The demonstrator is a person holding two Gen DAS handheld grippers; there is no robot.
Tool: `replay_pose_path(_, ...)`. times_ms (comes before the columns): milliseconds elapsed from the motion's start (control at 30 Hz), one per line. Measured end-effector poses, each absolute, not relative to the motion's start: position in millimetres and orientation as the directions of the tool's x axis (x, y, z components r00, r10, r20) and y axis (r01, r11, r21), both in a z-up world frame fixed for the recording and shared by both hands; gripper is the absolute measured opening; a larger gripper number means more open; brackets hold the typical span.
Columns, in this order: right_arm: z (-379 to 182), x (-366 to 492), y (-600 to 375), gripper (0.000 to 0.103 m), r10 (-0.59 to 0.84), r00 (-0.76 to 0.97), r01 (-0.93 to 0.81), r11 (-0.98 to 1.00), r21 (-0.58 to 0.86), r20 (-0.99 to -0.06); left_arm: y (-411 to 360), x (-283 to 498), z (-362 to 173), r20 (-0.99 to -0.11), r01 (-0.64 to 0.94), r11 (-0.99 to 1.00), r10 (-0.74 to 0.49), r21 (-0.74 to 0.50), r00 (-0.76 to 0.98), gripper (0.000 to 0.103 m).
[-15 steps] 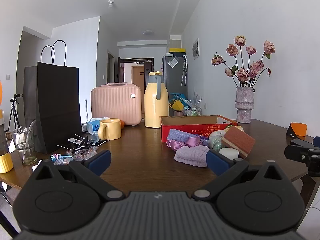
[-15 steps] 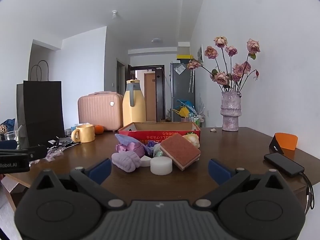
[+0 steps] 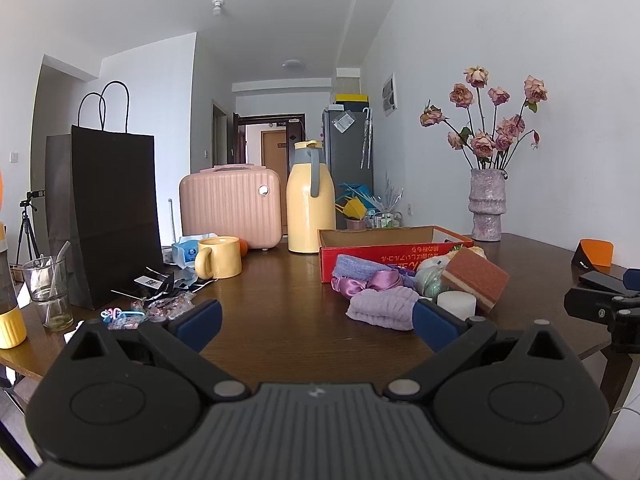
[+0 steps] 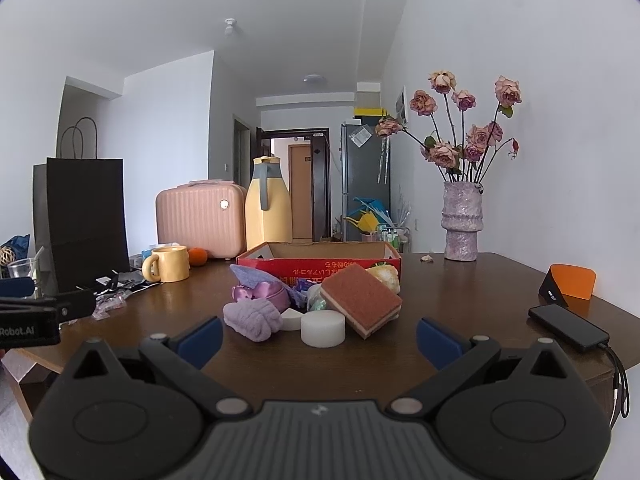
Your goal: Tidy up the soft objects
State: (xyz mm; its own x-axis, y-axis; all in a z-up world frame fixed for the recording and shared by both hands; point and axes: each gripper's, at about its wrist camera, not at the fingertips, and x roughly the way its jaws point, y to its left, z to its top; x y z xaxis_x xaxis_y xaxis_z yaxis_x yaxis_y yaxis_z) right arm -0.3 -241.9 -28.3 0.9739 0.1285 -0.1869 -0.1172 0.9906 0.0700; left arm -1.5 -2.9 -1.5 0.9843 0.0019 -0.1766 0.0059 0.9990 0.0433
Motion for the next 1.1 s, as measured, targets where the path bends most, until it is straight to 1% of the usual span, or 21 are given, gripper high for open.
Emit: replay_pose_path(1100, -29.5, -0.8, -240.5, 0.103, 0.122, 0.975, -0.111, 0.992, 0.066, -0.185, -6.4, -2.6, -3.6, -0.180, 0.015, 0.998, -0.005, 0.053, 0.984, 0.103)
